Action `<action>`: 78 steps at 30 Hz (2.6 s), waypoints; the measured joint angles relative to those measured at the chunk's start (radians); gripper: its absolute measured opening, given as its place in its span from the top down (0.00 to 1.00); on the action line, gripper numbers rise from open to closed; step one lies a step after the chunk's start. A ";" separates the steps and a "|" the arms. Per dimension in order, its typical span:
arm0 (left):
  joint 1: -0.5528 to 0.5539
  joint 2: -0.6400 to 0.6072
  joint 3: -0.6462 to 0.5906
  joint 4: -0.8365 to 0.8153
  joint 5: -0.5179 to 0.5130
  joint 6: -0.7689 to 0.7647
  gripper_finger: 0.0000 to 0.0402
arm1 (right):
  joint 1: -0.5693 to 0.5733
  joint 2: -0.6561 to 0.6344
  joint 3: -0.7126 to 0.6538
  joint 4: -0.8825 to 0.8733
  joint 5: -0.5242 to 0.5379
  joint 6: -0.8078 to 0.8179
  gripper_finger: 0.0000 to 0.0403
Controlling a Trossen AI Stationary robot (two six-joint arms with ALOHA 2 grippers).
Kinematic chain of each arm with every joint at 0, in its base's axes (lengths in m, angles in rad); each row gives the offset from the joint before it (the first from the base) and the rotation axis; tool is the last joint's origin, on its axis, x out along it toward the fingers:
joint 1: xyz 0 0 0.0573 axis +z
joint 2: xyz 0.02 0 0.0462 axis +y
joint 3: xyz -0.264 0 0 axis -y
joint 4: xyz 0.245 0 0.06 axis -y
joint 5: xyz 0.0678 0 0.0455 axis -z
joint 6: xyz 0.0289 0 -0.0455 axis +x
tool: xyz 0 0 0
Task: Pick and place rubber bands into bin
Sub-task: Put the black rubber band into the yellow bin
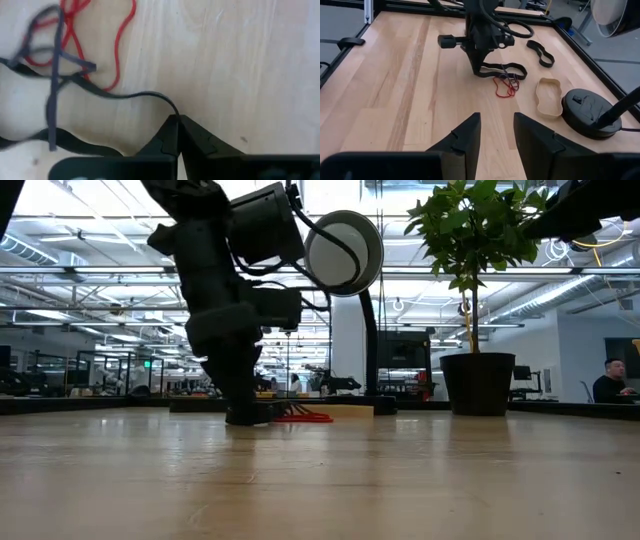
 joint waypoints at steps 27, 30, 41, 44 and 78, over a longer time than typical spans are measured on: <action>-0.002 -0.433 0.000 0.347 0.267 -0.196 0.98 | 0.000 -0.005 0.000 0.129 0.000 -0.116 0.74; -0.003 -0.428 0.002 0.395 0.247 -0.166 0.99 | 0.000 -0.005 0.000 0.171 0.000 -0.152 0.74; -0.017 -0.426 0.000 0.553 0.163 -0.071 0.98 | -0.079 0.038 0.000 0.450 0.001 -0.354 0.74; -0.024 -0.426 0.000 0.574 0.152 -0.049 0.98 | -0.127 0.083 0.000 0.557 0.000 -0.402 0.74; -0.041 -0.426 0.001 0.590 0.110 0.041 0.96 | -0.511 0.762 0.037 1.556 -0.553 -0.443 0.75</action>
